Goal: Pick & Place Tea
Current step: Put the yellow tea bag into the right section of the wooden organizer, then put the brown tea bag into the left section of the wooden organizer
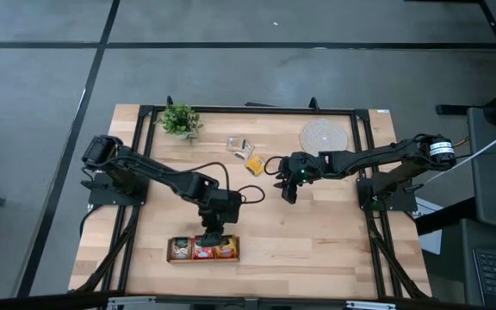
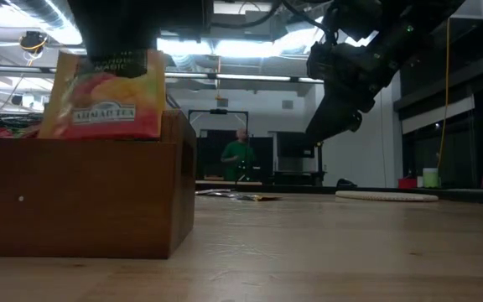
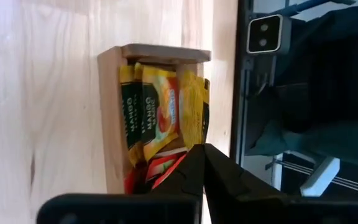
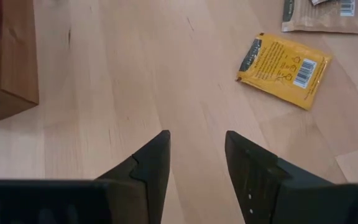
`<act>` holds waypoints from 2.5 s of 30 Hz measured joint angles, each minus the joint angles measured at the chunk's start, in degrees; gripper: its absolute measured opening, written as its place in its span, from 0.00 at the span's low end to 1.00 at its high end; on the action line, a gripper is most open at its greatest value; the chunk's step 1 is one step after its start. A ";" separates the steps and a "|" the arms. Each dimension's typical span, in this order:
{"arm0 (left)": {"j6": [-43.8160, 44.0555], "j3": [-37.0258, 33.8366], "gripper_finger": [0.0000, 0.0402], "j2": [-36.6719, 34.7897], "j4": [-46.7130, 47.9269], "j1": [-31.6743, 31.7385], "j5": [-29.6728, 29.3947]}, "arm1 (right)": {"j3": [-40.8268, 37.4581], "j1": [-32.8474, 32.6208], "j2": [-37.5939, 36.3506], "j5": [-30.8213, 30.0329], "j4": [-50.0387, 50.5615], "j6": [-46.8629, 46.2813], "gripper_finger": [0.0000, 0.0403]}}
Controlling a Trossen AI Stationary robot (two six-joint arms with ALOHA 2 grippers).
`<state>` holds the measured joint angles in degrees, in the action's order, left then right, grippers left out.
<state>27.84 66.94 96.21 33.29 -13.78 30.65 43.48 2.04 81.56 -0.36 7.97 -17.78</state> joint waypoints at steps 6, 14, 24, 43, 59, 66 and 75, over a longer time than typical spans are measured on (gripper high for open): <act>-1.58 0.00 0.01 0.26 0.22 0.89 -0.23 | 0.00 0.00 0.00 0.00 0.04 0.13 0.38; -4.78 0.00 0.00 0.26 0.38 1.60 -2.18 | 0.00 0.00 0.00 -0.02 0.04 0.26 0.38; -6.83 0.00 0.04 0.26 0.38 1.57 -2.23 | 0.00 0.00 0.00 -0.02 0.07 0.26 0.38; -11.13 0.00 0.07 -0.14 3.12 7.62 -12.64 | 0.00 0.02 0.04 -0.22 -3.00 0.11 0.38; -18.16 -3.59 0.01 -7.09 -6.77 23.30 -32.94 | 0.00 0.04 0.04 -10.46 -5.40 -1.28 0.38; -16.40 -14.72 0.01 -7.02 -24.93 32.06 -41.05 | 0.00 0.04 0.04 -10.75 -5.64 -1.49 0.38; -14.57 -19.44 0.00 -2.39 -38.54 37.96 -35.73 | 0.00 0.04 0.04 -12.73 -6.35 -1.51 0.38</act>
<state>13.27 47.50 93.82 -5.24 24.18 -5.07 43.48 2.09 81.60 -13.09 1.61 -19.29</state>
